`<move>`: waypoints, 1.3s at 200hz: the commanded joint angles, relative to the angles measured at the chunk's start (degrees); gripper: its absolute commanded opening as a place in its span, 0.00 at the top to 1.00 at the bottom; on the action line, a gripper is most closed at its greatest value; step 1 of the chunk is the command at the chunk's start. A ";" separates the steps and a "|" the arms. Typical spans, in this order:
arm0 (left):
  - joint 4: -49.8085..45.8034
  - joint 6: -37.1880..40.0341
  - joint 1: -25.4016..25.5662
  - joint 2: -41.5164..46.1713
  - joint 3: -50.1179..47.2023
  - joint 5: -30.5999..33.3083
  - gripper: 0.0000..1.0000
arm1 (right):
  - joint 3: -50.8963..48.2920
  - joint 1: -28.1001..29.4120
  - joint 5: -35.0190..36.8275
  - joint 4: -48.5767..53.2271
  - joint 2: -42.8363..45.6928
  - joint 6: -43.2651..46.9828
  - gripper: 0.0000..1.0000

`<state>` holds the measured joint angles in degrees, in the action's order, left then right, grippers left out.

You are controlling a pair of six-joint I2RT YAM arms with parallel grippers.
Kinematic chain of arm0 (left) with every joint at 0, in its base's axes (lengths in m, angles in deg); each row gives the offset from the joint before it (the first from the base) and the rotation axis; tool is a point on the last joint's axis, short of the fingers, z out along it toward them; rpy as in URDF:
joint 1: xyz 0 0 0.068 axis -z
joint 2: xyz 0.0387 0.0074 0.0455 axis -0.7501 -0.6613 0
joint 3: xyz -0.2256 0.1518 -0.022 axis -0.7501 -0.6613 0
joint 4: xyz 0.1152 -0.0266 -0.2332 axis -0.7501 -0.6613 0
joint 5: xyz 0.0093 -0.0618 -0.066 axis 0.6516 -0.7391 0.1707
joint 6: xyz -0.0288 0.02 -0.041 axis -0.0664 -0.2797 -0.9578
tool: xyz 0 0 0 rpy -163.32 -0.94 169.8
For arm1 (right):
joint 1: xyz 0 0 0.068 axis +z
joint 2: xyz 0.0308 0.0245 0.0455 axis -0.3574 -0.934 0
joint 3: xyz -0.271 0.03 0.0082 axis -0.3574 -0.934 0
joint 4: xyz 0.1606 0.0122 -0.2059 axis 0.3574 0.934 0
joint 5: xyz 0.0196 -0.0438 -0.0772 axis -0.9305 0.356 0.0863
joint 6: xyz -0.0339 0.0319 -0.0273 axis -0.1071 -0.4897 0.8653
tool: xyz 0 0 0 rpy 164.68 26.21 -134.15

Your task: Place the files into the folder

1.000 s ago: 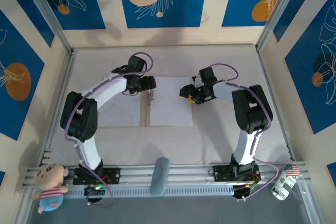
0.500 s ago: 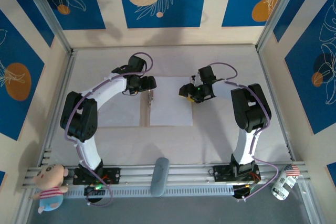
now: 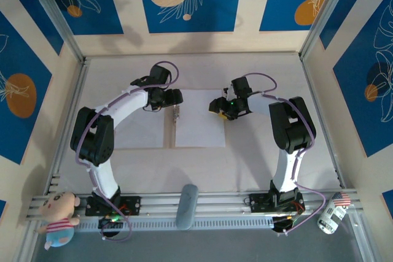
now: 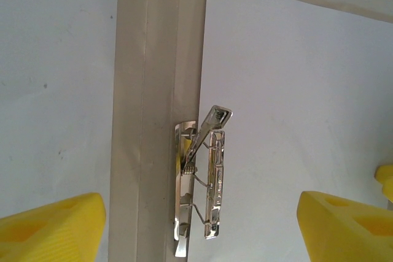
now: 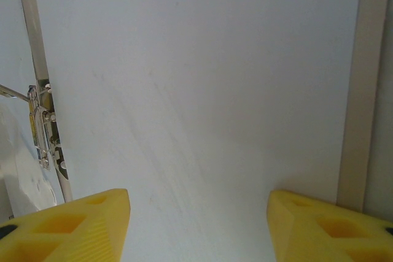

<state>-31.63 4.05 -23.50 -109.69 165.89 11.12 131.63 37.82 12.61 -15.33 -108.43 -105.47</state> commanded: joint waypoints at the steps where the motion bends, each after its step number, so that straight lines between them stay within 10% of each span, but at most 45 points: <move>1: 0.24 0.00 -0.69 0.42 -0.28 -1.45 0.18 | 1.83 0.50 -0.47 1.08 -1.14 0.03 0.38; 129: 2.07 7.48 -2.98 -2.03 1.02 -4.59 0.00 | 2.90 0.69 -0.74 4.45 4.20 0.47 0.38; 260: 8.45 20.19 -4.98 -12.88 9.53 -25.50 0.00 | 2.05 1.69 -3.12 8.38 18.44 -0.28 0.38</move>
<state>-25.40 21.18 -27.96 -121.80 173.17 -7.44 134.25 39.22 11.45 -8.77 -92.56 -105.29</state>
